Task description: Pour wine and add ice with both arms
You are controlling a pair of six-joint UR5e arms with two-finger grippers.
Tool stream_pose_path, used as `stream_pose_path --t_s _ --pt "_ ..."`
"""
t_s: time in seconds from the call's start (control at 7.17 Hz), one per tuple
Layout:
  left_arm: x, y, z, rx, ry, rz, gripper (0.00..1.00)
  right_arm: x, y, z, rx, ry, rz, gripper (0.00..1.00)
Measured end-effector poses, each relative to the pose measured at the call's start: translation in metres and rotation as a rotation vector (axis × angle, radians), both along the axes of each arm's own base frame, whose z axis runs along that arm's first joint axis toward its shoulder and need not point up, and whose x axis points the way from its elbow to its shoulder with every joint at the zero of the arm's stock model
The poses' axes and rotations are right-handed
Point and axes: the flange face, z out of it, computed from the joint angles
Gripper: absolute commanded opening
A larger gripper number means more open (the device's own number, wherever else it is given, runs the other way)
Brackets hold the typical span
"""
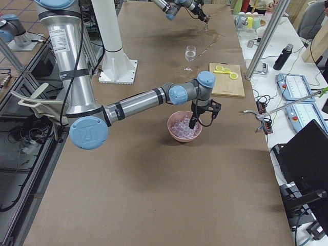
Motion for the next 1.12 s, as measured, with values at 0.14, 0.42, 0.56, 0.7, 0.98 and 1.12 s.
stream_pose_path --t_s 0.14,0.42,0.56,0.7,0.98,1.12 --pt "0.005 0.005 0.009 0.024 -0.011 -0.023 0.94 -0.008 -0.003 -0.003 -0.013 -0.001 0.007 1.00" --pt "0.028 0.009 0.020 0.073 -0.031 -0.065 0.94 -0.015 -0.004 -0.001 -0.028 0.000 0.010 0.99" --pt "0.041 0.010 0.023 0.094 -0.035 -0.080 0.93 -0.016 -0.001 0.006 -0.024 -0.004 0.009 0.99" --pt "0.048 0.011 0.025 0.103 -0.037 -0.085 0.89 -0.015 0.005 0.016 -0.012 -0.010 0.010 0.99" --pt "0.051 0.013 0.030 0.106 -0.036 -0.083 0.82 -0.022 0.018 0.030 0.001 -0.022 0.022 0.99" --pt "0.052 0.013 0.031 0.106 -0.034 -0.081 0.81 -0.026 0.021 0.032 0.002 -0.025 0.025 0.98"
